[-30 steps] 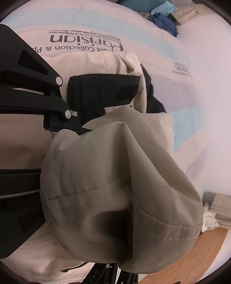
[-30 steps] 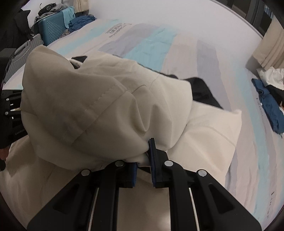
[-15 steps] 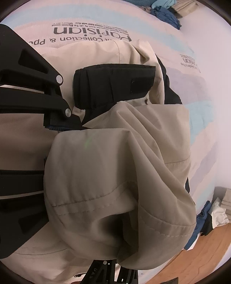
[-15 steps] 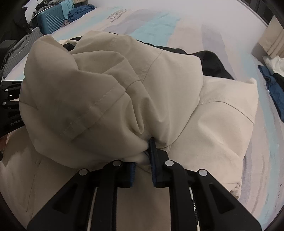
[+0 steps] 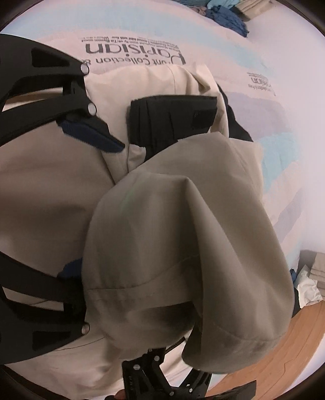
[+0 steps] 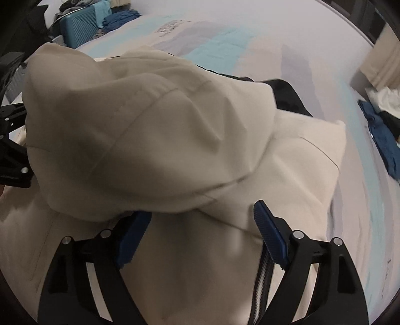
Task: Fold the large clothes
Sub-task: 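Open both tools and release the hood onto the jacket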
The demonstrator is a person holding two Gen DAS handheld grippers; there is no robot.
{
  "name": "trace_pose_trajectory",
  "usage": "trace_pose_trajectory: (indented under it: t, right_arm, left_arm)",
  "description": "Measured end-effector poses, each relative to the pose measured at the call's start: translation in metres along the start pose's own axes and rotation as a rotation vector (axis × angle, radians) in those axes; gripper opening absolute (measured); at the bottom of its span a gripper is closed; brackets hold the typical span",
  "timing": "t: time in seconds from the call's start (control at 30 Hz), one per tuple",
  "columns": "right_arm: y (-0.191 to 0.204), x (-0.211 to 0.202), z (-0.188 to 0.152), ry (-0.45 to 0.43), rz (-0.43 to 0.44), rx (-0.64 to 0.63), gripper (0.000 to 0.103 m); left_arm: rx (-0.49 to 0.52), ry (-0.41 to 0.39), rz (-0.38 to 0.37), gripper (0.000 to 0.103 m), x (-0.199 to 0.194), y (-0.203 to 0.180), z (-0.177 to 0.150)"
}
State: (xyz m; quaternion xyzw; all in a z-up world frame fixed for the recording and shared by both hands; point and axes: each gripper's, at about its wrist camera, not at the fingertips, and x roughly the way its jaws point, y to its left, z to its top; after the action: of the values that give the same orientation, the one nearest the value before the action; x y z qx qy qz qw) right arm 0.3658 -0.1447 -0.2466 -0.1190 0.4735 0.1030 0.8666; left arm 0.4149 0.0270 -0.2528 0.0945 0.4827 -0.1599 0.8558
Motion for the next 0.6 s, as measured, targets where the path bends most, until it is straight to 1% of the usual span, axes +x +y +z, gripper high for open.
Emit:
trace_pose_trajectory:
  t: [0.1,0.17,0.2,0.23,0.4,0.43,0.47,0.6]
  right_arm:
    - [-0.007,-0.014,-0.003,-0.007,-0.002,0.024,0.083]
    - [-0.013,-0.023,0.001,-0.021,-0.009,0.035,0.086]
    - [-0.015,-0.029,0.001,-0.023,-0.007,0.042,0.087]
    - [-0.017,-0.033,0.002,-0.027,-0.009,0.046,0.088]
    - [-0.025,-0.057,-0.001,-0.037,-0.015,0.076,0.088]
    - [-0.027,-0.061,-0.001,-0.033,-0.012,0.091,0.088]
    - [-0.024,-0.062,0.004,-0.031,-0.015,0.100,0.088]
    - [-0.017,-0.078,0.001,-0.039,-0.030,0.120,0.088]
  left_arm:
    - [-0.001,-0.008,0.003,0.085,-0.010,0.004,0.001]
    - [-0.001,-0.019,0.009,0.087,-0.020,0.008,0.000]
    - [-0.004,-0.019,0.006,0.089,-0.024,0.018,0.001]
    - [-0.007,-0.019,0.006,0.091,-0.029,0.020,-0.001]
    - [-0.008,-0.004,0.003,0.093,-0.047,0.024,-0.013]
    - [-0.007,0.001,0.001,0.093,-0.054,0.017,-0.017]
    - [-0.008,0.000,-0.002,0.093,-0.056,0.012,-0.013]
    - [-0.012,-0.018,-0.007,0.097,-0.079,0.010,-0.017]
